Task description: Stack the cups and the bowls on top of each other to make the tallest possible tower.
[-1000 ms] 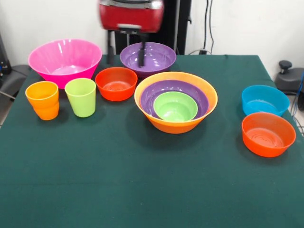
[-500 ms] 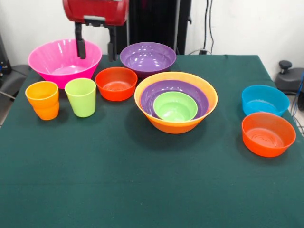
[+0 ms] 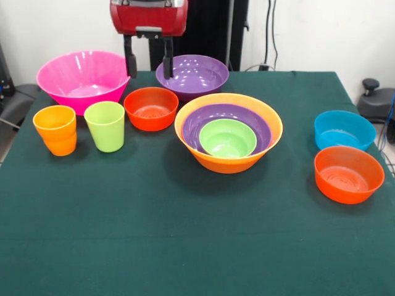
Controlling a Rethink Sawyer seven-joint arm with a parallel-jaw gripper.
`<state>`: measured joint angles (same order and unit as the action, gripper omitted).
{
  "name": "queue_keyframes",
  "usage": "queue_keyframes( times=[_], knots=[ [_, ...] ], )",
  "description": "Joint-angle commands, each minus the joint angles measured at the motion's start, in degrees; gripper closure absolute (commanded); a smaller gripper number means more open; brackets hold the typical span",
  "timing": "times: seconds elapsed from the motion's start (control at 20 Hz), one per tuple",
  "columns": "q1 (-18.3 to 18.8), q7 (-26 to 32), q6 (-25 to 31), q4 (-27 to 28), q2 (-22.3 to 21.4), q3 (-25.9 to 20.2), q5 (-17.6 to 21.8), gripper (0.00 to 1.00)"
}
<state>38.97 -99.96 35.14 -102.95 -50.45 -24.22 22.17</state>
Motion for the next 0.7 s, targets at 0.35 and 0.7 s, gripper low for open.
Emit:
queue_keyframes(
  times=[0.35, 0.7],
  knots=[
    [13.80, 14.24, -6.56, -13.84, 0.69, -9.91, 8.86, 0.00],
    [26.33, 16.82, -3.90, -26.33, -11.03, -22.69, 2.66, 0.00]
  ],
)
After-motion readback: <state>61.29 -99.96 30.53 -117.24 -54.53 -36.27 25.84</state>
